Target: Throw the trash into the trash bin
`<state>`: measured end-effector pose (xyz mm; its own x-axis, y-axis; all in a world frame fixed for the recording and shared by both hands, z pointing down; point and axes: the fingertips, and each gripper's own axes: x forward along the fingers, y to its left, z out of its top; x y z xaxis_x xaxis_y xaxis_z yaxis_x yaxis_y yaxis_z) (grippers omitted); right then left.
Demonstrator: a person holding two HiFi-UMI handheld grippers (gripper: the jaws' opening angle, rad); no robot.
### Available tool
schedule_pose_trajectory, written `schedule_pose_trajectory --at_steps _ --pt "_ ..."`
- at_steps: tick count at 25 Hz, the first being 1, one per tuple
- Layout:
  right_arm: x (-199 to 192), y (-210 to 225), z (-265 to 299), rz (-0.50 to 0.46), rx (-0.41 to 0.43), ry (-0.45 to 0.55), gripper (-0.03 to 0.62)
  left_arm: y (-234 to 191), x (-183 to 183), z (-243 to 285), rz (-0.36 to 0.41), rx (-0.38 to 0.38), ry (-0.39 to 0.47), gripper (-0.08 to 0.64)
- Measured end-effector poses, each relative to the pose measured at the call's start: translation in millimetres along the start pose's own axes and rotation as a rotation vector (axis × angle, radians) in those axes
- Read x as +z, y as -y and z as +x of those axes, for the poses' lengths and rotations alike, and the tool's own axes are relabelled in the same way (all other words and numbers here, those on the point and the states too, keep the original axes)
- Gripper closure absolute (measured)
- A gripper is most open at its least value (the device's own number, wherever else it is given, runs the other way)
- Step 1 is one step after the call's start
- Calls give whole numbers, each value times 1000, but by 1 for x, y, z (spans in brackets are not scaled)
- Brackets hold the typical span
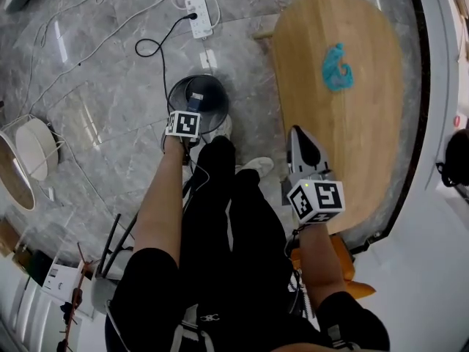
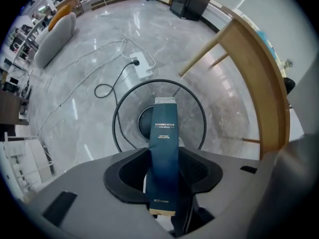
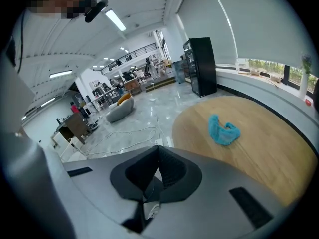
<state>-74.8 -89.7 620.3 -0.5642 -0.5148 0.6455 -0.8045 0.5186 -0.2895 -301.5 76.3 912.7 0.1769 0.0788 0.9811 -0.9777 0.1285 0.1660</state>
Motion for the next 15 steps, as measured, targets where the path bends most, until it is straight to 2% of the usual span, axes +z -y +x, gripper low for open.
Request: schedule_pose_trajectory --at_steps 5,9,15 --pt "-4 1 24 2 10 -30 581 3 16 33 -33 -49 11 362" --pt "-6 -2 44 2 30 -42 581 -5 34 54 -17 -31 19 362" --pt "-16 -5 70 -4 59 -59 581 -26 50 84 1 -9 -17 359"
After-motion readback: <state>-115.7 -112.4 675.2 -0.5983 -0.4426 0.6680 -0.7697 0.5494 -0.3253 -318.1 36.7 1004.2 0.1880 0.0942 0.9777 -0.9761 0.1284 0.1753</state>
